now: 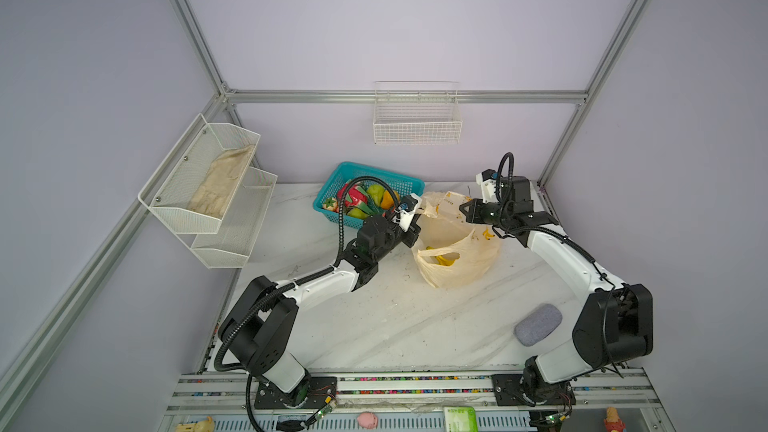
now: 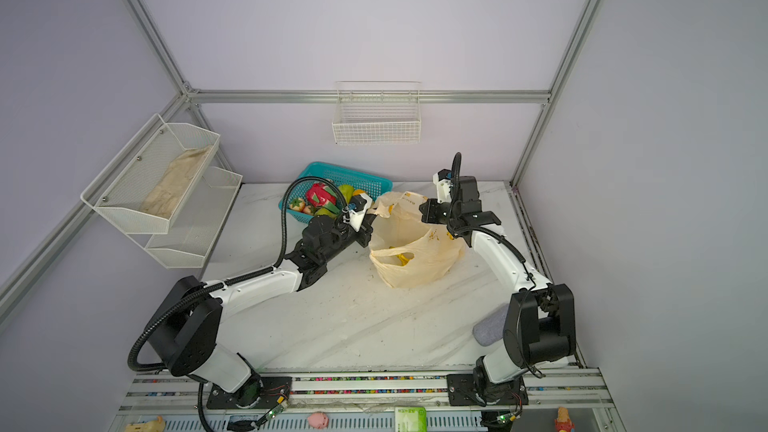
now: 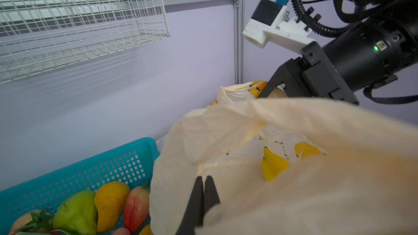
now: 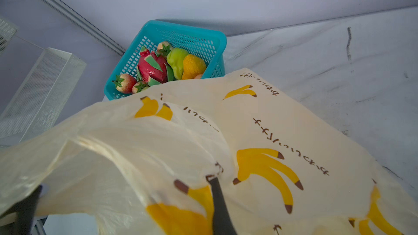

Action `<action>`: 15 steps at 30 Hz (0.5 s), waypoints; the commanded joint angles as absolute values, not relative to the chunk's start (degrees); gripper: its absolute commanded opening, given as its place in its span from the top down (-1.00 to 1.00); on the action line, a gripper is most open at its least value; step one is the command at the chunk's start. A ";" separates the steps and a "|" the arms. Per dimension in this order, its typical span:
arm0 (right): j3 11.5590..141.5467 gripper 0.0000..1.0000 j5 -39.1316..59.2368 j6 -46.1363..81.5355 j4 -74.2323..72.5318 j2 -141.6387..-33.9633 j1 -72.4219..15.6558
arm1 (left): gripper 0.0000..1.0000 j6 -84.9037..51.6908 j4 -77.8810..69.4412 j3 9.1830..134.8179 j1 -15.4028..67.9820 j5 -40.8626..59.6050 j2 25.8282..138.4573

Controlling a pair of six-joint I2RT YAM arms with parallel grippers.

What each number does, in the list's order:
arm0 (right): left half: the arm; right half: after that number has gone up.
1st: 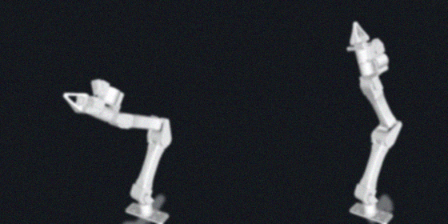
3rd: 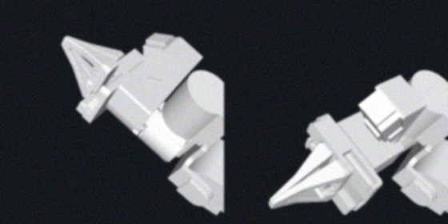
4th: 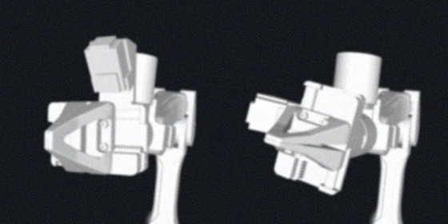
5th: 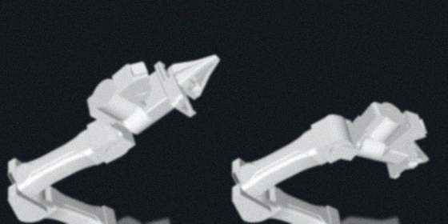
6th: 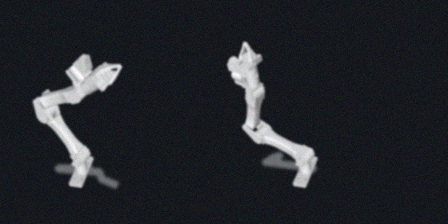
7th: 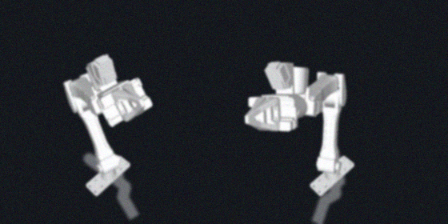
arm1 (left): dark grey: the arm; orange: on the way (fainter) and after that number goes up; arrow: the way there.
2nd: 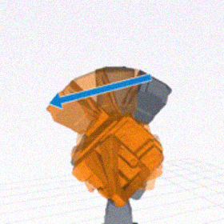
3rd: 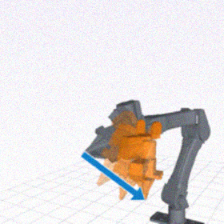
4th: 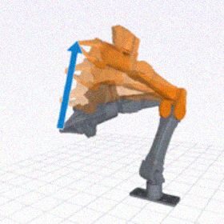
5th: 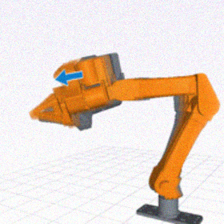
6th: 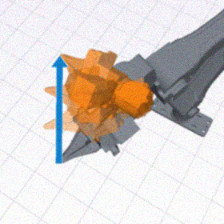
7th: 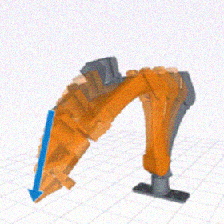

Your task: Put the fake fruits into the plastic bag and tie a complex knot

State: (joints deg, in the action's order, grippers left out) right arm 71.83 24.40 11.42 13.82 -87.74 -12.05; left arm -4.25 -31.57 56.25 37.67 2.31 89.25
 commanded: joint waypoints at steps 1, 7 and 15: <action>74.85 1.00 20.30 9.41 16.65 -86.27 -12.30 | 1.00 -27.78 -29.41 53.96 37.26 2.61 85.58; 80.08 1.00 11.57 7.69 22.49 -86.64 -12.45 | 1.00 -46.62 -32.81 53.05 37.98 13.77 85.24; 83.73 1.00 -0.07 4.69 27.27 -90.00 -17.19 | 1.00 -60.40 -42.52 45.86 35.64 14.23 86.61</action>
